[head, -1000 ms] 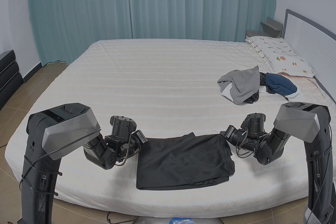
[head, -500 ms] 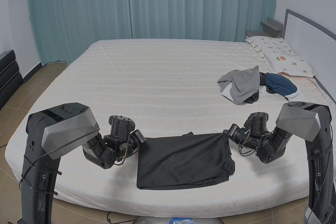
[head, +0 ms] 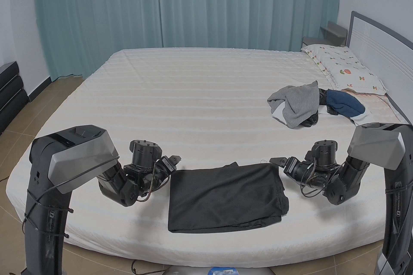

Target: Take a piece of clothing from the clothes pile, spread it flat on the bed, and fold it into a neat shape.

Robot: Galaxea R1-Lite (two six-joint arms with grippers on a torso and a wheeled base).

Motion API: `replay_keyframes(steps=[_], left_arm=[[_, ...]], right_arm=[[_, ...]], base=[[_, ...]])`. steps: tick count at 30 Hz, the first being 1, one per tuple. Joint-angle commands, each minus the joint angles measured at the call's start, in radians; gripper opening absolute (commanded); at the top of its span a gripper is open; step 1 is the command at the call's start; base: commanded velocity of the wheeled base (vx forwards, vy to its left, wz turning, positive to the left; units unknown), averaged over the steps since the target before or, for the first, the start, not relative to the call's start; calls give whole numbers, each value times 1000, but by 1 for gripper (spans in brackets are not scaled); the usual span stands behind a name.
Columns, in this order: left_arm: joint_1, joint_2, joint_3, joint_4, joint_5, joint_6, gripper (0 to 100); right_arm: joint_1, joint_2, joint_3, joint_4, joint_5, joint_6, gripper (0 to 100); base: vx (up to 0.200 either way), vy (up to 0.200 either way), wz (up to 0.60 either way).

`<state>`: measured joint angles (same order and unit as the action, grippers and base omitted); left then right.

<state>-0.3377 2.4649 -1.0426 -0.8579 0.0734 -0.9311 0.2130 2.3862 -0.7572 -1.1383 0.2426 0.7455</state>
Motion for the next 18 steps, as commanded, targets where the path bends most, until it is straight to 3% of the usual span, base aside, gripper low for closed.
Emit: replay_keyframes(steps=[1,3,7,14,15,18], left_arm=[[58,-38,55,-32,-47,-31,100],[66,-52,81,-44,-81,-31,100],[69,-55,98,-79,-106,-31,100],[68,-50,99,-84,-106,-29,100],[68,-50,98,-84,-104,-29,100],[66,-50,98,-86,-104,-28,100]], right_arm=[[-7,-191,223,15,159,-86,100],[-6,-200,259,37,192,-127,100],[-1,-193,276,111,195,-216,100],[5,-177,272,126,196,-229,100],[5,-168,266,123,196,-229,0],[6,-142,254,118,195,-229,0]], base=[[0,0,0],[0,0,0],[0,0,0],[0,0,0],[0,0,0],[0,0,0]])
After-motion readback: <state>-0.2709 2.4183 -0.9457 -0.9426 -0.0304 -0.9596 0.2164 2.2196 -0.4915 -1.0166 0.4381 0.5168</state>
